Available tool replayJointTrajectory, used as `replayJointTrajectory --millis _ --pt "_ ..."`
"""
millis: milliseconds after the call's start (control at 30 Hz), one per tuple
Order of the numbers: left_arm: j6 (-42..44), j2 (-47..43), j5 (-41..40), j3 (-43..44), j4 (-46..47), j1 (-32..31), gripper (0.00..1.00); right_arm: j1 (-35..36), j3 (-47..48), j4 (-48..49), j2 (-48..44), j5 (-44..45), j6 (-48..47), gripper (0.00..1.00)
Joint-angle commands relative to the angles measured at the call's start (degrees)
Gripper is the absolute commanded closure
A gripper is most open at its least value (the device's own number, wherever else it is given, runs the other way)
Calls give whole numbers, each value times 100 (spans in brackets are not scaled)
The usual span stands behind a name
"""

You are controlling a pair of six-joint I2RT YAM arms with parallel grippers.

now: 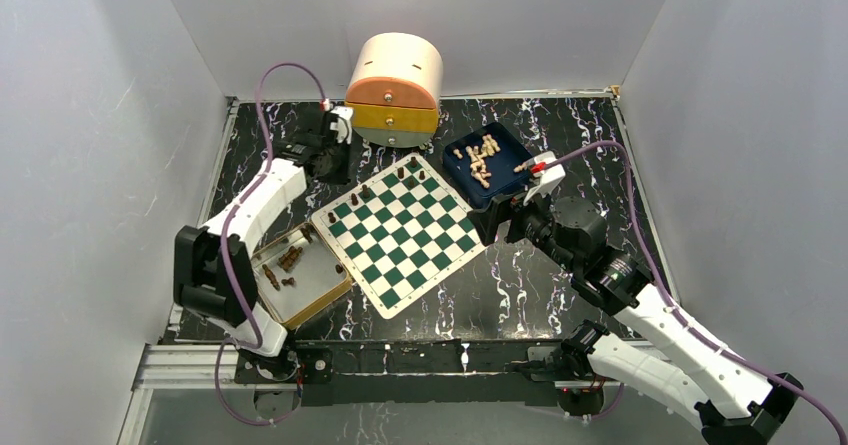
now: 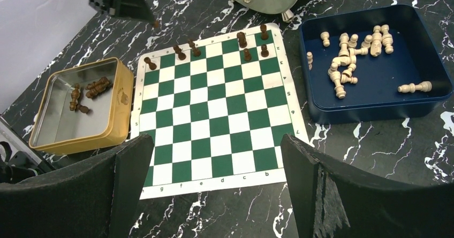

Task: Set up the chess pieces on the board
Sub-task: Place the chess piece on the chessboard.

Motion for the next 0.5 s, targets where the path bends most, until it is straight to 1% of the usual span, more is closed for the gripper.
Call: replayJointTrajectory --millis 0,133,267,467 --pt "525 354 443 411 499 -365 88 0 230 245 54 40 -58 1" --pt "748 874 570 628 780 -664 88 -2 251 221 82 75 -58 1" --pt "1159 1413 662 920 830 -1002 88 -5 260 193 82 137 -52 1" --pt "1259 2077 697 1164 949 -1205 88 -5 306 156 110 167 -40 1"
